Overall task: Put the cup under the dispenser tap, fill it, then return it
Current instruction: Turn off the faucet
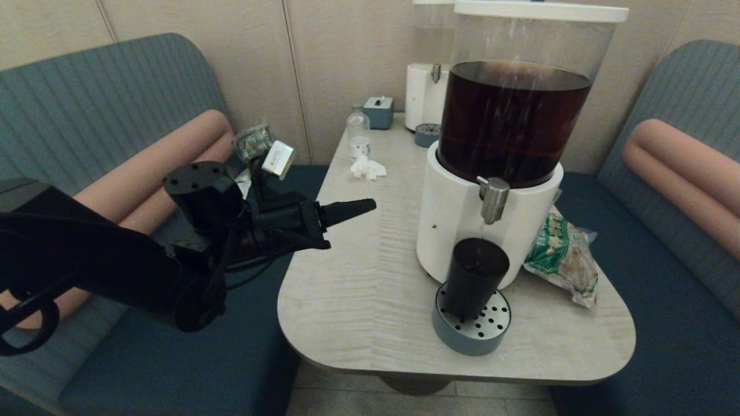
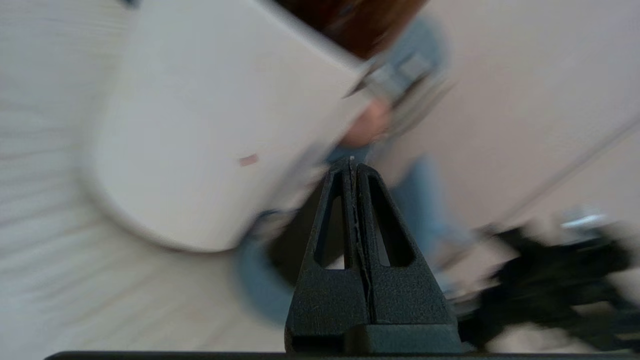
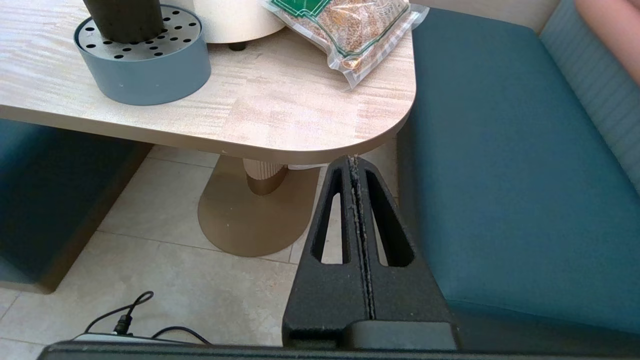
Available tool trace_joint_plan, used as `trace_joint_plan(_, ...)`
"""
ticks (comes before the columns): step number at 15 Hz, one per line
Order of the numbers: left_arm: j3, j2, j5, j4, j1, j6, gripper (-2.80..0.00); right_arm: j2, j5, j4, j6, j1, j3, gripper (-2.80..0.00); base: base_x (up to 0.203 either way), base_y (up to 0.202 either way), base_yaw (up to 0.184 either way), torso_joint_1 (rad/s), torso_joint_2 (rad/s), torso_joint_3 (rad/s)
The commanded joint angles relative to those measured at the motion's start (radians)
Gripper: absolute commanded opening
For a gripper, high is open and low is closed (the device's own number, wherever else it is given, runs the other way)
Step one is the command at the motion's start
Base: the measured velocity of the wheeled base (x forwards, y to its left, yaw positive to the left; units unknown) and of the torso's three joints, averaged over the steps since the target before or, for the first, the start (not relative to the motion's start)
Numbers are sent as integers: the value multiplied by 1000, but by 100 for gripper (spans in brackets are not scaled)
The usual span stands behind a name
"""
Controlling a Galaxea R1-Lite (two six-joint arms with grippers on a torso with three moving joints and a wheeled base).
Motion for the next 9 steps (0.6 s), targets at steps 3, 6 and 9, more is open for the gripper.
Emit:
trace_joint_plan(3, -67, -14, 54, 167, -63, 281, -280, 1, 1, 0, -1, 0, 0, -280, 0, 0, 0, 0, 0, 0)
trace_joint_plan(6, -140, -17, 91, 186, -104, 288, -280, 1, 1, 0, -1, 0, 0, -280, 0, 0, 0, 0, 0, 0)
trace_joint_plan(9, -174, -57, 95, 239, -130, 283, -280, 1, 1, 0, -1, 0, 0, -280, 0, 0, 0, 0, 0, 0)
